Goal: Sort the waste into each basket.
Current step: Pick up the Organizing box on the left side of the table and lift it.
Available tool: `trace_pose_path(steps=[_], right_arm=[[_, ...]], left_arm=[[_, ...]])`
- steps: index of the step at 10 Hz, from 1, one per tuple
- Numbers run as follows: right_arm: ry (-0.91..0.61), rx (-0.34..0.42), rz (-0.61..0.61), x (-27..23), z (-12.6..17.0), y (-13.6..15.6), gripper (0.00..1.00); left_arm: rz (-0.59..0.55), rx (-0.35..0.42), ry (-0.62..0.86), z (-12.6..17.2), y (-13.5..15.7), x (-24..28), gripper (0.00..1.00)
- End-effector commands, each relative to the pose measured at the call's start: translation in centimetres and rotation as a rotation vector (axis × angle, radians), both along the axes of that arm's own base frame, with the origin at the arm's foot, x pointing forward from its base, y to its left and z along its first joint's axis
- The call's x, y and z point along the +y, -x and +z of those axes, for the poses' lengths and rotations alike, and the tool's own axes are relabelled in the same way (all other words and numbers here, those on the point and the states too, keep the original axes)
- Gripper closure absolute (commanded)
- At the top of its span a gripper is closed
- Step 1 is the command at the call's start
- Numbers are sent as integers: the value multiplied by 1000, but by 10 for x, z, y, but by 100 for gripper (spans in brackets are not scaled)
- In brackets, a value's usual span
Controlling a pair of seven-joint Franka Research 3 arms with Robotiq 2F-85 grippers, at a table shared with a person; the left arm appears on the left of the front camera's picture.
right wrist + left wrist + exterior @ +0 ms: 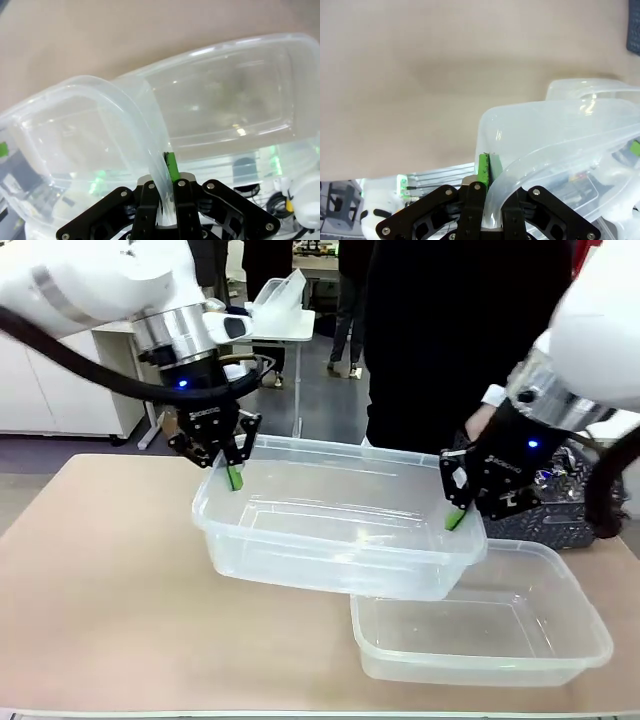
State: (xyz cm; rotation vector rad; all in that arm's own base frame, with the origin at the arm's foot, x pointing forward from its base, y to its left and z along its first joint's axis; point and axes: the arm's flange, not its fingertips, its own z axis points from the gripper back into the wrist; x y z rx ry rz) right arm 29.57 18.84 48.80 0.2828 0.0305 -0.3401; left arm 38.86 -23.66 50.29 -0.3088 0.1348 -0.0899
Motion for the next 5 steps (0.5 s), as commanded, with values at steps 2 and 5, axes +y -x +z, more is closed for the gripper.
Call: trace_pose_path(steps=[2,5], right_arm=[[-38,27,-93,0,8,-22,96],[-7,25,-3,2,0,-9,96]], left_arm=[[114,-14,68,2,10,17,96],[13,-21,-2,-1,7,5,96]])
